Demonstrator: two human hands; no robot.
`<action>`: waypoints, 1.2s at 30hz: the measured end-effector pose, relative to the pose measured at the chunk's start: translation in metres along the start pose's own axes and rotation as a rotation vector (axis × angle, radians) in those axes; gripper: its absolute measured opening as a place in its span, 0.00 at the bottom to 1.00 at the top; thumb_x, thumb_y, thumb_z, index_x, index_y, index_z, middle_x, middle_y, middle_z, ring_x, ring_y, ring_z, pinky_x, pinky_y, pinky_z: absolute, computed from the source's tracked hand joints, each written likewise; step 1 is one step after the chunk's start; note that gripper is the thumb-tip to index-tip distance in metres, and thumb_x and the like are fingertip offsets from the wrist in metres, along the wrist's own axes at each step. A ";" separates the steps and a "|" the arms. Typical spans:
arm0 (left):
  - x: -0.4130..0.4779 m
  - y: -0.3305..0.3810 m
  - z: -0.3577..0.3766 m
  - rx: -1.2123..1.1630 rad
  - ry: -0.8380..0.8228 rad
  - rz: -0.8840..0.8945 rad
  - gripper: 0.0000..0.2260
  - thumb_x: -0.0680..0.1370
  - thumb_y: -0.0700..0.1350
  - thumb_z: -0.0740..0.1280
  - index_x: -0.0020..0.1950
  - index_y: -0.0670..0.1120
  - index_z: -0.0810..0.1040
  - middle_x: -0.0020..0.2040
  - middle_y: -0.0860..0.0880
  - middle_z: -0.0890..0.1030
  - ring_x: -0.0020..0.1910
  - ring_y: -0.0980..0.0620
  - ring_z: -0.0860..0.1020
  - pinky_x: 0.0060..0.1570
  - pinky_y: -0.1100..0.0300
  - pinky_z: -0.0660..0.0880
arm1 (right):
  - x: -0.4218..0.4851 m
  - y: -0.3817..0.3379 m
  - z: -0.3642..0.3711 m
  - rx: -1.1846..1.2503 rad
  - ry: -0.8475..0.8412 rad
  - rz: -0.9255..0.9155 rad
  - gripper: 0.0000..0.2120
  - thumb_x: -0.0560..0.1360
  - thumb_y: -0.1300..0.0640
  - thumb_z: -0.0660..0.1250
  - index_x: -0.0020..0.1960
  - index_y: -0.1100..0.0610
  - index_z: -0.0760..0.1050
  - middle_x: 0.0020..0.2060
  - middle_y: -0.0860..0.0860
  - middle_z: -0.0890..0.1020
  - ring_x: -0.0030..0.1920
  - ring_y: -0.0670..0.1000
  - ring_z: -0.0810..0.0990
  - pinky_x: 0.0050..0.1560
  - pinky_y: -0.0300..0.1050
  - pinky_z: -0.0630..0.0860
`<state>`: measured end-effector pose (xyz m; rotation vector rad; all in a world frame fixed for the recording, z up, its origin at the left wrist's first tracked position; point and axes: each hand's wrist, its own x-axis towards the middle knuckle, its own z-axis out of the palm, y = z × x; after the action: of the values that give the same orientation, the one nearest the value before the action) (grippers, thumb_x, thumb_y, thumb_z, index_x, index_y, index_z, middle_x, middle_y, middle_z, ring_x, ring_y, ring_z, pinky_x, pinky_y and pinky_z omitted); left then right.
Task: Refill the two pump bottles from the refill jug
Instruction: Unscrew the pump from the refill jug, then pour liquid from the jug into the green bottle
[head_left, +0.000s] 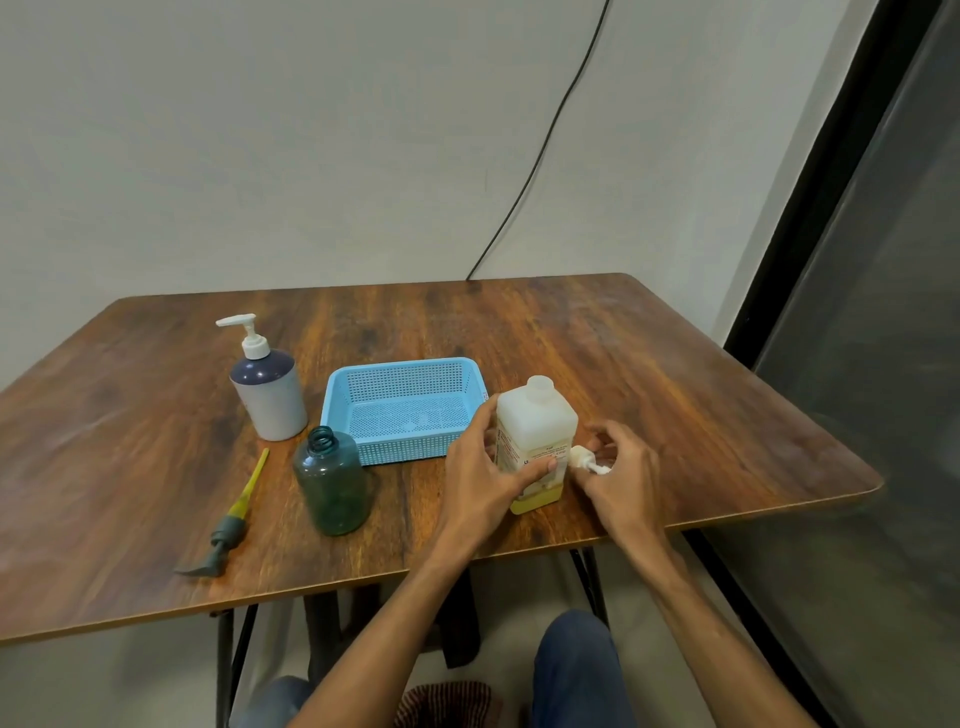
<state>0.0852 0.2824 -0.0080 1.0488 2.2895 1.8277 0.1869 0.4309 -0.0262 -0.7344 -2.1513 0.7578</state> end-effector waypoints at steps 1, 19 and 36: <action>0.000 0.000 0.000 0.003 0.001 -0.003 0.40 0.65 0.55 0.81 0.73 0.52 0.69 0.56 0.68 0.74 0.56 0.70 0.74 0.52 0.67 0.77 | -0.001 0.002 0.002 -0.032 -0.007 0.005 0.17 0.67 0.61 0.80 0.52 0.52 0.79 0.44 0.46 0.79 0.43 0.44 0.77 0.38 0.44 0.79; -0.003 0.015 -0.006 -0.033 -0.068 -0.016 0.40 0.65 0.55 0.81 0.73 0.57 0.66 0.62 0.62 0.74 0.61 0.62 0.74 0.59 0.62 0.75 | 0.000 -0.017 -0.018 0.160 -0.227 -0.018 0.28 0.72 0.63 0.75 0.70 0.51 0.73 0.68 0.47 0.75 0.68 0.46 0.71 0.67 0.49 0.72; -0.064 0.018 -0.080 -0.117 0.141 -0.012 0.27 0.71 0.52 0.78 0.68 0.55 0.74 0.65 0.56 0.79 0.63 0.58 0.78 0.62 0.53 0.78 | -0.003 -0.042 0.016 0.424 -0.331 0.075 0.44 0.56 0.54 0.87 0.67 0.51 0.71 0.55 0.43 0.80 0.57 0.45 0.80 0.50 0.39 0.82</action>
<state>0.1101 0.1824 0.0087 0.9164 2.2229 2.0645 0.1650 0.3963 -0.0067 -0.4910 -2.1440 1.4036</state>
